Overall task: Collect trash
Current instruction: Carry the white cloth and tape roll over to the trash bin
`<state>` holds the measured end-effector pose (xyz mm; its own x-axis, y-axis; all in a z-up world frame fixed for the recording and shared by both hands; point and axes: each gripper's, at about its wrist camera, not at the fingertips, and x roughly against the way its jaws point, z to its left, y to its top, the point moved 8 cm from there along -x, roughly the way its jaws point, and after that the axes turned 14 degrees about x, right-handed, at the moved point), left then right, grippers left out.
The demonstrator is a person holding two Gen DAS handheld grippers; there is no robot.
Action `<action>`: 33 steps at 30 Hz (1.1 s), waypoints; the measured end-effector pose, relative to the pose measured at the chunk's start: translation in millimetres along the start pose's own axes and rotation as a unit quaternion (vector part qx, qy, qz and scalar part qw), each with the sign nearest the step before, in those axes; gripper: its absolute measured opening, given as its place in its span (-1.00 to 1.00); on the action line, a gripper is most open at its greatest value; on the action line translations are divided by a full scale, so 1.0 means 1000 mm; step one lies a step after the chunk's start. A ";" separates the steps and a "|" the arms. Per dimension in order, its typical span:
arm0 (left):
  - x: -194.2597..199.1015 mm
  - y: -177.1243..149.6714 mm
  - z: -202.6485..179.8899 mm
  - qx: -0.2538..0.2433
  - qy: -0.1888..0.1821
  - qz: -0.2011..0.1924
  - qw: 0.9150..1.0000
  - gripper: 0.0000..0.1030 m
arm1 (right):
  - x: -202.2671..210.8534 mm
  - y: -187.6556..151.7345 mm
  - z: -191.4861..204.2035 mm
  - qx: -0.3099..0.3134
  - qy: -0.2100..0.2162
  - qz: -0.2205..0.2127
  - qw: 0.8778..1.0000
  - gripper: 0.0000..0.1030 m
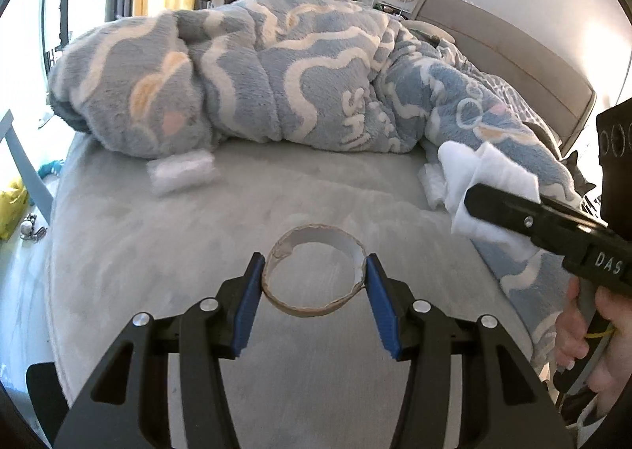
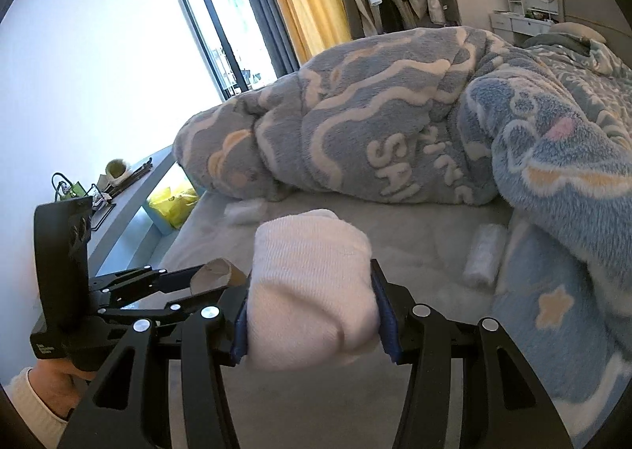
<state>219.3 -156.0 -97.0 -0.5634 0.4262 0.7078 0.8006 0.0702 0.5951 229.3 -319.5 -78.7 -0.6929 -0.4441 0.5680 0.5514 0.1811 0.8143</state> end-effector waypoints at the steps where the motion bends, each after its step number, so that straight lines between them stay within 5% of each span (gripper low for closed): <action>1: 0.005 -0.002 0.002 -0.001 0.001 -0.001 1.000 0.05 | 0.001 -0.002 0.004 0.001 0.001 0.001 1.000 0.01; 15: 0.052 -0.026 0.027 -0.006 0.016 -0.008 1.000 0.05 | 0.011 -0.016 0.052 0.015 0.006 0.003 1.000 0.01; 33: 0.079 -0.034 0.092 0.019 0.035 -0.004 0.999 0.04 | -0.019 0.014 0.125 0.055 0.039 0.004 0.998 0.01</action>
<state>166.2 -41.6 -96.4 -0.5815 0.3606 0.7293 0.8026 0.1080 0.5866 192.1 -198.4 -63.0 -0.6485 -0.5076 0.5673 0.5000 0.2779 0.8202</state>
